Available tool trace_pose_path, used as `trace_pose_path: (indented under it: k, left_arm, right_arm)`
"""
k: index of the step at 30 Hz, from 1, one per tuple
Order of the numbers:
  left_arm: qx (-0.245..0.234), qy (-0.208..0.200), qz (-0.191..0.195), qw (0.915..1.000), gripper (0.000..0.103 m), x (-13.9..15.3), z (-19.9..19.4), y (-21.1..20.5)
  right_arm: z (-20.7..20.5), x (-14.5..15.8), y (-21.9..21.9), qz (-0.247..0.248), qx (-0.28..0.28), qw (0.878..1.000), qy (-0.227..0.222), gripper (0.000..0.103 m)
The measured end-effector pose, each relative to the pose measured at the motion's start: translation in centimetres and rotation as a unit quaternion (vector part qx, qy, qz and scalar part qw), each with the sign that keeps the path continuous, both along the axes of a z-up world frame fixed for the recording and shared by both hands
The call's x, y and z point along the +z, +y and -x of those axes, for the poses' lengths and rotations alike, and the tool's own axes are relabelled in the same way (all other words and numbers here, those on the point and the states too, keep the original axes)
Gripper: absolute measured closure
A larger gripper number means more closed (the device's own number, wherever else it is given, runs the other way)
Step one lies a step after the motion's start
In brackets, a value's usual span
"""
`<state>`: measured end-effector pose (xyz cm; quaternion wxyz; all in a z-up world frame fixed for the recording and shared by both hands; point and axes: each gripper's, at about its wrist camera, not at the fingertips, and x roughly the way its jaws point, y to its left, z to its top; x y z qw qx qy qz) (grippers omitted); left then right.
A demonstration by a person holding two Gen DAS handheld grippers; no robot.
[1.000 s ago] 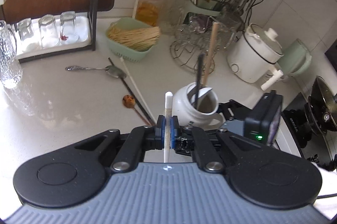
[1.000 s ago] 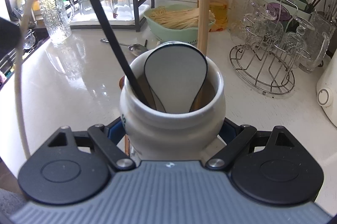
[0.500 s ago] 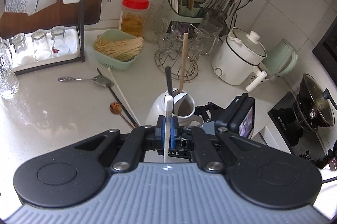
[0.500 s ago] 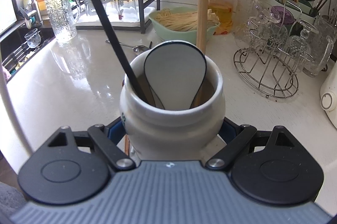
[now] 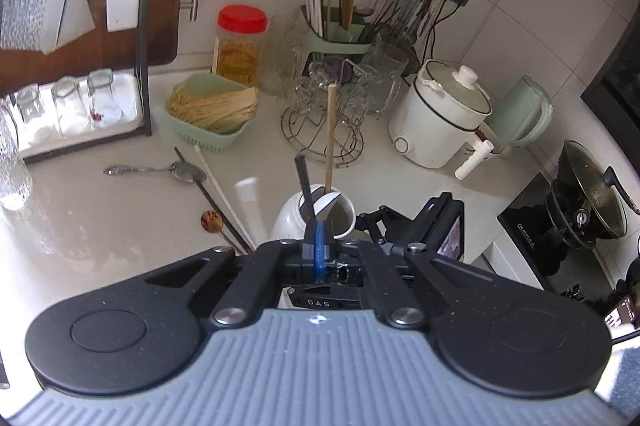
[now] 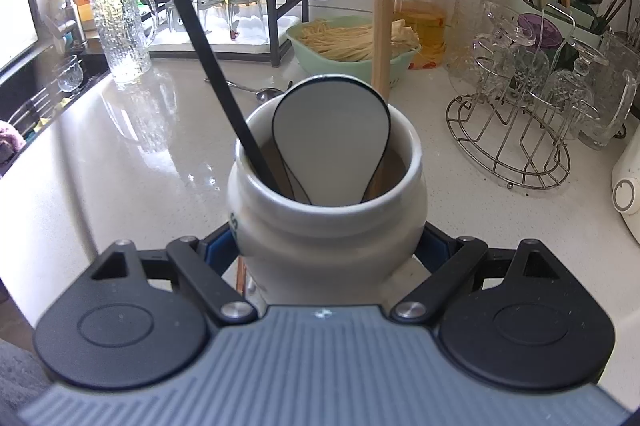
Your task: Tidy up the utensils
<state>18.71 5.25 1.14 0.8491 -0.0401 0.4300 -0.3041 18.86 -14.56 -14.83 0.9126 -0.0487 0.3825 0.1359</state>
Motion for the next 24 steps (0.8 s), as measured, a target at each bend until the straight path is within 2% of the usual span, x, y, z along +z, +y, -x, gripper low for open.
trace_pose_path:
  k: [7, 16, 24]
  left_arm:
    - [0.02, 0.034, -0.01, 0.9992, 0.103, -3.1, -1.5, 0.9]
    - [0.04, 0.1, -0.022, 0.994, 0.103, -9.6, -4.7, 2.6]
    - [0.061, 0.119, -0.025, 0.9907, 0.102, -14.0, -7.9, 2.6]
  right_arm:
    - [0.0, 0.0, 0.0, -0.001, -0.002, 1.0, -0.001, 0.012]
    - [0.1, 0.0, 0.1, -0.001, -0.007, 1.0, -0.002, 0.012]
    - [0.2, 0.0, 0.1, 0.0, -0.006, 1.0, -0.004, 0.012]
